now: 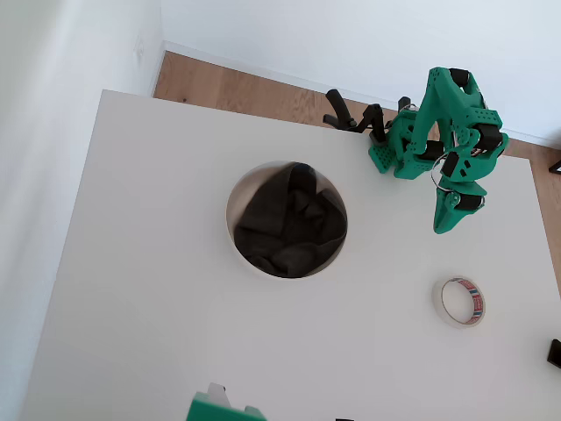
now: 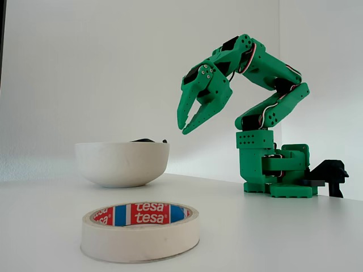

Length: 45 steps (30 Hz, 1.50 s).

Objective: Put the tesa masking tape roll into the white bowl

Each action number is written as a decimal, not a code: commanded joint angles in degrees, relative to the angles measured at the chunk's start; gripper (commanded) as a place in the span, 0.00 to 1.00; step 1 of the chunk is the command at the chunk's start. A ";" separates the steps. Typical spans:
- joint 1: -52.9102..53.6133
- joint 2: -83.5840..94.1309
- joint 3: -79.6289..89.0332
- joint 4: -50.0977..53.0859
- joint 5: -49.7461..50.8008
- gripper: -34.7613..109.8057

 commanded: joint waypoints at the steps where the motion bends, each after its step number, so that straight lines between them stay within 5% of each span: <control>1: -4.66 -8.61 -8.26 -5.19 2.46 0.25; 17: -12.04 -39.73 -16.44 -18.02 6.50 0.35; 45: -17.93 -50.45 -20.30 -21.18 9.49 0.37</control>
